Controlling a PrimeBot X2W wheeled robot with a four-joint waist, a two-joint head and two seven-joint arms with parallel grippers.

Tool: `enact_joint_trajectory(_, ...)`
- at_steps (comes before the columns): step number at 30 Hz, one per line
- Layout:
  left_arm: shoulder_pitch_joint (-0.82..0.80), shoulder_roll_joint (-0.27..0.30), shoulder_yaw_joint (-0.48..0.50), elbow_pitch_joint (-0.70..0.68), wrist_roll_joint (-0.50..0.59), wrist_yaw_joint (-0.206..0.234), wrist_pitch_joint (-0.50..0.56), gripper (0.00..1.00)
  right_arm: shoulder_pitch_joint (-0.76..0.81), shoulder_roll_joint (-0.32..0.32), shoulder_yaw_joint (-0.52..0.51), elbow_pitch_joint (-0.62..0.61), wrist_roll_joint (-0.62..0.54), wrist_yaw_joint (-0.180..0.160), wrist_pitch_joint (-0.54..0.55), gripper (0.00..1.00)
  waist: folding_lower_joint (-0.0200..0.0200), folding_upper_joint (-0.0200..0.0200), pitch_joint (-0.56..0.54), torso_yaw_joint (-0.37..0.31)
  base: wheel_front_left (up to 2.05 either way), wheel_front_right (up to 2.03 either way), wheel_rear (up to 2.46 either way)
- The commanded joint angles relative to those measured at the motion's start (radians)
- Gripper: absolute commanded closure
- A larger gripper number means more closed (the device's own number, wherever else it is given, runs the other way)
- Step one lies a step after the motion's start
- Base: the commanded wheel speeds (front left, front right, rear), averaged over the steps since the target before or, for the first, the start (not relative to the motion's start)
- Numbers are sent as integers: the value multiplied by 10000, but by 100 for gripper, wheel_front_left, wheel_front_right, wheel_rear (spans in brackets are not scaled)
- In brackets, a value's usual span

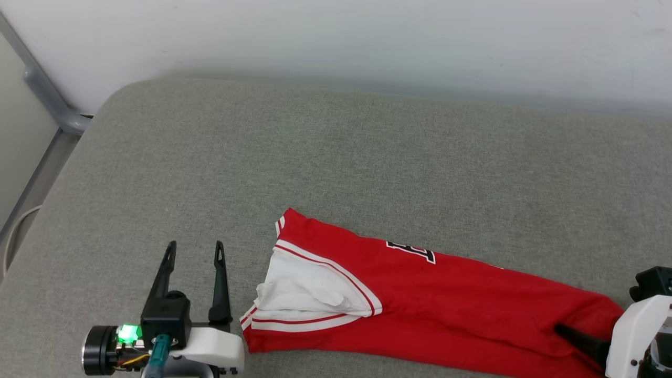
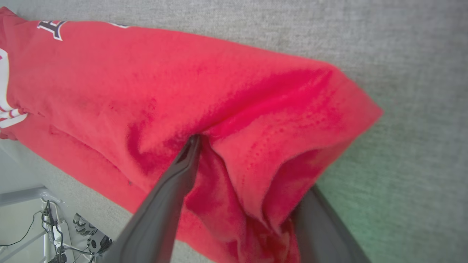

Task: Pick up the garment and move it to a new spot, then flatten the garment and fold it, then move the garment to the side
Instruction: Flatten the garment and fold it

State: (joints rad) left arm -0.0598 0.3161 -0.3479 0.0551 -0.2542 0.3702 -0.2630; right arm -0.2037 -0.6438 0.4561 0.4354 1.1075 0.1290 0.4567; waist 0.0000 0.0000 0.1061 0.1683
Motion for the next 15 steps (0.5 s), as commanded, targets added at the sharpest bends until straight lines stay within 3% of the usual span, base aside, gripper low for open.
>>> enact_joint_trajectory(1,207,-184,142,-60,228,-121,-19,0,131,270,385,102,78,29,-7,100,0,0,-33,4,0,0,0)
enact_joint_trajectory(15,603,-995,1186,2,1220,-1230,-20,0,-327,-1095,582,948,137,4,-1065,100,0,0,-312,-57,0,0,0)
